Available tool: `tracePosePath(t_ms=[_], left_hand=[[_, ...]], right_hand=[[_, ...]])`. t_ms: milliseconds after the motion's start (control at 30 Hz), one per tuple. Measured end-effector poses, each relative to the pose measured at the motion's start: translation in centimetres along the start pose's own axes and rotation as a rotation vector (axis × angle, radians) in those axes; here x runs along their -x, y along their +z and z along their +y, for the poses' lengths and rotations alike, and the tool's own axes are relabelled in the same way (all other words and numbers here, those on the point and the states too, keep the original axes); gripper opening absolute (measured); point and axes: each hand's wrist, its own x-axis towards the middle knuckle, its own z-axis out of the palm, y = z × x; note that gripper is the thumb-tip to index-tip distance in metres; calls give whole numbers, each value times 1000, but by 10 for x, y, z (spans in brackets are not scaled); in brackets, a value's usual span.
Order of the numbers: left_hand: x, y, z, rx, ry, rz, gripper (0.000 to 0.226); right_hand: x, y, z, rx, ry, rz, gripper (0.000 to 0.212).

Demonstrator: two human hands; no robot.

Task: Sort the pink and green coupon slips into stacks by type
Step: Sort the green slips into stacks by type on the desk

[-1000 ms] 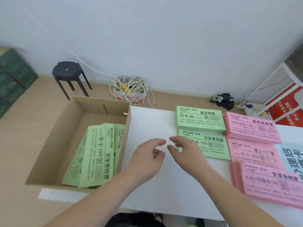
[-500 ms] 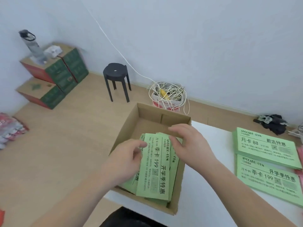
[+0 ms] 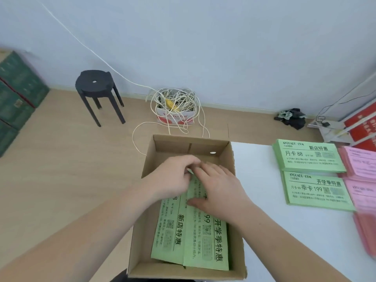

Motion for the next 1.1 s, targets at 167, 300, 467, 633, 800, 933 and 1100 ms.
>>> tracePosePath(t_ms=[167, 300, 467, 633, 800, 933, 1100], left_hand=[[-8, -6, -16, -304, -102, -186, 68], [-15, 6, -14, -409, -85, -300, 89], [-16, 9, -12, -452, -173, -284, 73], [2, -12, 5, -534, -117, -255, 18], [34, -58, 28, -558, -114, -239, 18], [63, -104, 48, -541, -77, -109, 22], [86, -142, 69, -153, -22, 168, 22]], right_hand=[[-3, 7, -1, 135, 47, -104, 106], [-5, 8, 1, 115, 25, -119, 99], [1, 7, 6, 88, 10, -117, 88], [4, 3, 8, 60, 43, -132, 96], [4, 2, 4, 49, 76, -132, 90], [7, -20, -2, -507, 122, -53, 66], [19, -77, -17, -1047, 157, 30, 20]])
